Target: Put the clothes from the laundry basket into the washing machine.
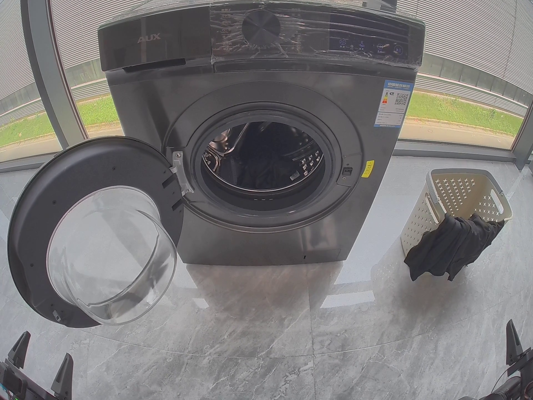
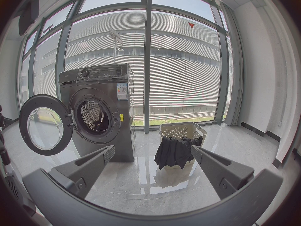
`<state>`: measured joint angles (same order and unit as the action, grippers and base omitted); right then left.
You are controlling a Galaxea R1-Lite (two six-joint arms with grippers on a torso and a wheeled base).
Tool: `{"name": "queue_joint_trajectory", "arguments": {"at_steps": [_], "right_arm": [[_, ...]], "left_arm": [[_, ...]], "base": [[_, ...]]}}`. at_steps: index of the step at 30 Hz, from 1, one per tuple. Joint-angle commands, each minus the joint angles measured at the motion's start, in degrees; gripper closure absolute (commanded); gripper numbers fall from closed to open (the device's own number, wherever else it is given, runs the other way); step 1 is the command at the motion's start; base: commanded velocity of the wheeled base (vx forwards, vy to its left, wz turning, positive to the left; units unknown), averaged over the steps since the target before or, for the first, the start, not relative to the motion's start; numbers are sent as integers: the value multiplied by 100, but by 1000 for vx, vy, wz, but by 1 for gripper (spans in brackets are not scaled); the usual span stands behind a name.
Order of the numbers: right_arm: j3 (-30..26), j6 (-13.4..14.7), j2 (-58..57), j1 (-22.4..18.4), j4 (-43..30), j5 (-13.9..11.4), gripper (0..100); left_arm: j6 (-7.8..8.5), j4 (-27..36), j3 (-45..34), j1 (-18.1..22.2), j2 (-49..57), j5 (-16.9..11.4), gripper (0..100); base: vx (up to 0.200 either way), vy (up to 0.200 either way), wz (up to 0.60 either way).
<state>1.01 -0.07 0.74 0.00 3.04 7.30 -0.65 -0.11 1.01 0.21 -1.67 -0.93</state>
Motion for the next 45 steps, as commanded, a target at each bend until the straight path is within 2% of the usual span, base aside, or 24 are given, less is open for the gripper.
{"name": "queue_joint_trajectory", "arguments": {"at_steps": [1,4,7,9,11,12,13,15,19,28,33,45], "right_arm": [[-101,7,-74,9,4,-1,0],[-101,-1,-74,9,4,26,0],[-101,-28,-74,9,4,43,0],[-101,-63,-74,-9,4,43,0],[-101,-81,-74,-9,22,52,0],[-92,-89,-74,-9,22,43,0],[-75,-63,-74,-9,-49,-36,0],[-75,-10,-74,9,-57,-36,0],[-75,51,-74,9,-75,-27,0],[-101,113,-74,9,-5,-36,0],[-101,640,-74,18,-5,-18,0],[-101,596,-74,18,-5,-18,0]], "left_arm": [[-23,2,-57,-12,167,-13,0],[-41,11,-57,-12,167,-66,0],[29,134,-31,-12,167,216,0],[29,125,-40,-21,167,242,0],[73,37,-84,-3,167,242,0],[21,64,-75,-3,167,233,0],[65,81,-75,-12,167,172,0],[91,46,-92,-12,167,22,0],[144,64,-92,-12,167,-4,0],[126,81,-92,-12,167,-13,0],[126,81,-92,-12,167,-13,0],[109,81,-92,-21,167,-22,0]], "base": [[0,-200,0],[0,-200,0],[0,-200,0],[0,-200,0],[0,-200,0],[0,-200,0],[0,-200,0],[0,-200,0],[0,-200,0],[0,-200,0],[0,-200,0],[0,-200,0]]}}
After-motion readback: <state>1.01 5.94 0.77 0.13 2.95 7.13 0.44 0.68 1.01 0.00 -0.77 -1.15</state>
